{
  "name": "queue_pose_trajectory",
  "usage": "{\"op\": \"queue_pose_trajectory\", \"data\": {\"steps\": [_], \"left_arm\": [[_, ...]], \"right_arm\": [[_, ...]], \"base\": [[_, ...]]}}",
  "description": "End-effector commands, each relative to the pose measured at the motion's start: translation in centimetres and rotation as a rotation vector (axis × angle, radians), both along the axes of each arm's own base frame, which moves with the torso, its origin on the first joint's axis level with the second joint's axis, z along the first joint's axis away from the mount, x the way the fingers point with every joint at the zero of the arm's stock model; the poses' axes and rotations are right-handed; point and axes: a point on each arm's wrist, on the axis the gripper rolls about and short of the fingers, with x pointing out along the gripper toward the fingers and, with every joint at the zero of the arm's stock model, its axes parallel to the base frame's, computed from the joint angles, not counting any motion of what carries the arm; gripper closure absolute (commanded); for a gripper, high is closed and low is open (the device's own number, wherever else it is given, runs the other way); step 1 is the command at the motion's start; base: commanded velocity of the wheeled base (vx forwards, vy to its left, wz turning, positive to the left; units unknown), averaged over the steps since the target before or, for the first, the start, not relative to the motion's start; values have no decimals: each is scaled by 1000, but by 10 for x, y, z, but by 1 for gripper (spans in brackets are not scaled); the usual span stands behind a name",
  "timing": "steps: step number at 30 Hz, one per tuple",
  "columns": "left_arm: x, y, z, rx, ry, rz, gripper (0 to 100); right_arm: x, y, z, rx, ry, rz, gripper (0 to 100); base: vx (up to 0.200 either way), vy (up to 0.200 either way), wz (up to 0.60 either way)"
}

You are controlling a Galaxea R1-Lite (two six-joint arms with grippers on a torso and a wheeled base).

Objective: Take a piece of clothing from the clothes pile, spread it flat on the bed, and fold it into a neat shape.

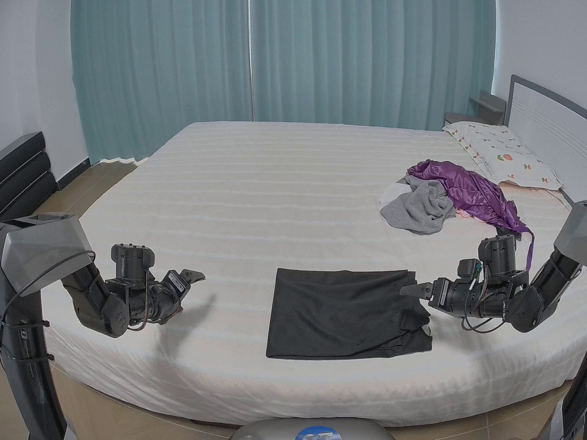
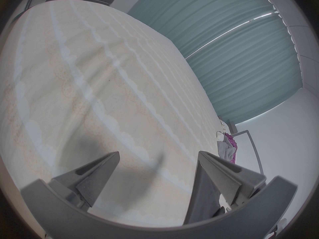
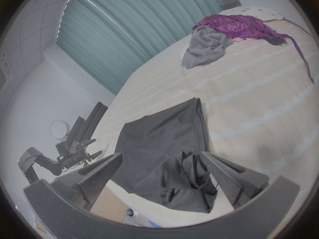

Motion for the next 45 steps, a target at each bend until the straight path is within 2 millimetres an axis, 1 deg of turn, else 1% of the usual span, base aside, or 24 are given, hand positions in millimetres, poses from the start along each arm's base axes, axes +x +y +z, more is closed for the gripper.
{"op": "queue_pose_trajectory", "data": {"steps": [1, 7, 17, 21, 27, 32, 35, 40, 41, 45], "left_arm": [[0, 0, -3, 0, 8, 0, 0], [1, 0, -3, 1, 6, -1, 0], [1, 0, -4, 1, 7, -1, 0], [1, 0, -4, 1, 7, -1, 0], [1, 0, -4, 1, 9, -1, 0], [1, 0, -4, 1, 7, -1, 0], [1, 0, -4, 1, 9, -1, 0], [1, 0, -4, 1, 9, -1, 0], [1, 0, -4, 1, 9, -1, 0], [1, 0, -4, 1, 9, -1, 0]], "right_arm": [[-9, 5, -2, 0, 19, 33, 0], [-10, 7, -5, 1, 28, 57, 0], [-10, 8, -17, -36, 39, 103, 0], [-8, 5, -12, -41, 12, 100, 0], [-10, 4, -9, -46, 8, 96, 0], [-13, 5, -18, -50, 41, 105, 0], [-10, 8, -25, -58, 56, 108, 0], [-9, 7, -27, -60, 60, 107, 0], [-11, 5, -25, -60, 59, 102, 100], [-15, 1, -18, -59, 45, 89, 100]], "base": [[0, 0, 0], [0, 0, 0], [0, 0, 0], [0, 0, 0], [0, 0, 0], [0, 0, 0], [0, 0, 0], [0, 0, 0], [0, 0, 0], [0, 0, 0]]}}
